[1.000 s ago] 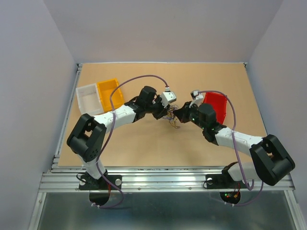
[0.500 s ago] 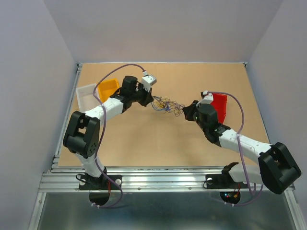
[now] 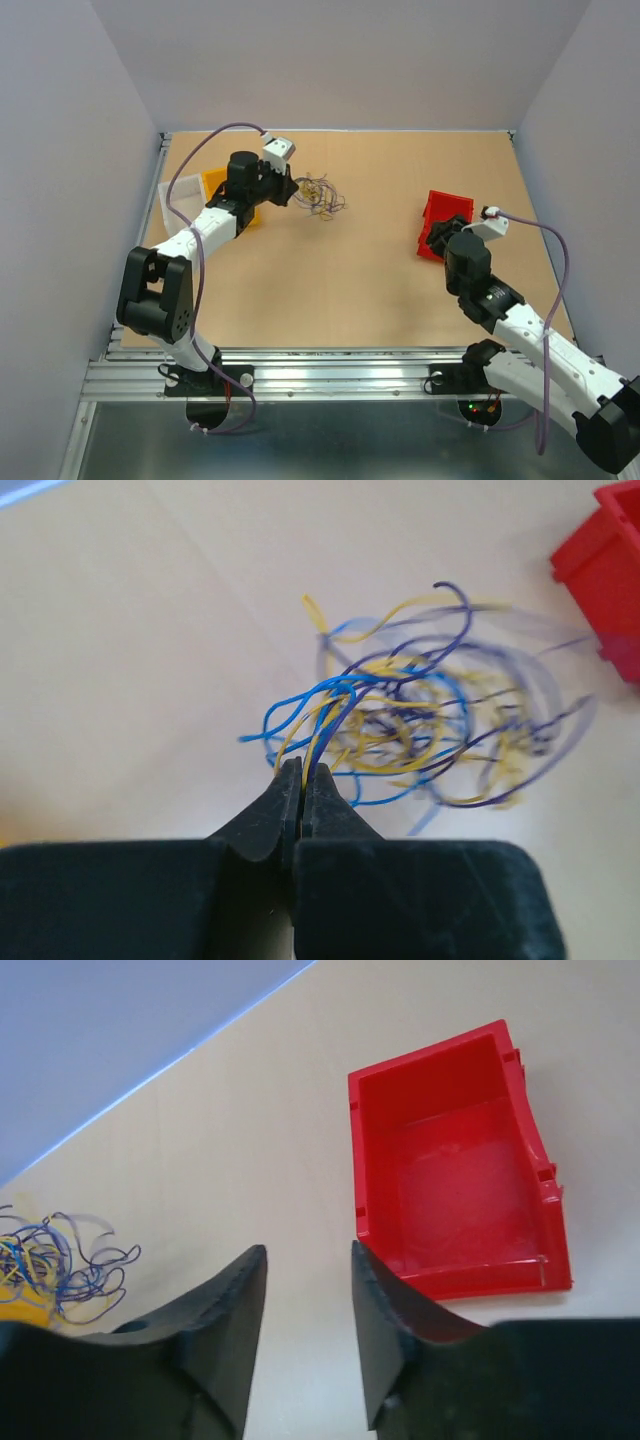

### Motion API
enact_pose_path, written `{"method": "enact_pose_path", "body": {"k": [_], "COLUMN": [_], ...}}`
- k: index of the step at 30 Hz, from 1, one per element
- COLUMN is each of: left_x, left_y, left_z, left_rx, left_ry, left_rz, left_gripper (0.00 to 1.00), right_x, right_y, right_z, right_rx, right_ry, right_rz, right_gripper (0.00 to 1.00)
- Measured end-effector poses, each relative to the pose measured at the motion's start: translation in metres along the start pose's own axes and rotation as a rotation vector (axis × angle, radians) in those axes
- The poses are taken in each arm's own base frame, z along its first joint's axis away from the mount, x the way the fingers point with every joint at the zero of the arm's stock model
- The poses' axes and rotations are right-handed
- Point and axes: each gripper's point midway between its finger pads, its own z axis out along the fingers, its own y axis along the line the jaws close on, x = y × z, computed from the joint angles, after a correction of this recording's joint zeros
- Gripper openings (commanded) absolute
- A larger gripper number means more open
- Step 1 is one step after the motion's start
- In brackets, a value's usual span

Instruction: Untangle the cables

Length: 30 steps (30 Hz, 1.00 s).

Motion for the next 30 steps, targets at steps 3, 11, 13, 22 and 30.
{"method": "enact_pose_path", "body": {"k": [3, 11, 13, 22, 30], "left_x": [-0.003, 0.007, 0.008, 0.009, -0.001], "left_y": [0.017, -0.101, -0.110, -0.131, -0.154], "left_z": [-0.015, -0.013, -0.015, -0.030, -0.047], "left_rx": [-0.031, 0.237, 0.264, 0.338, 0.416], "left_ry": [-0.020, -0.012, -0.010, 0.005, -0.024], "left_rz": [0.011, 0.233, 0.249, 0.269, 0.297], "left_gripper": [0.00, 0.00, 0.00, 0.00, 0.00], "right_x": [-0.001, 0.043, 0.055, 0.119, 0.166], "right_y": [-0.011, 0.025, 0.043, 0.098, 0.125], "right_z": [-0.002, 0.006, 0.005, -0.005, -0.006], "right_rx": [0.037, -0.194, -0.300, -0.688, -0.823], "right_ry": [-0.007, 0.142, 0.175, 0.331, 0.428], "right_rz": [-0.034, -0.189, -0.207, -0.260, -0.284], "right_gripper": [0.59, 0.83, 0.86, 0.86, 0.78]}}
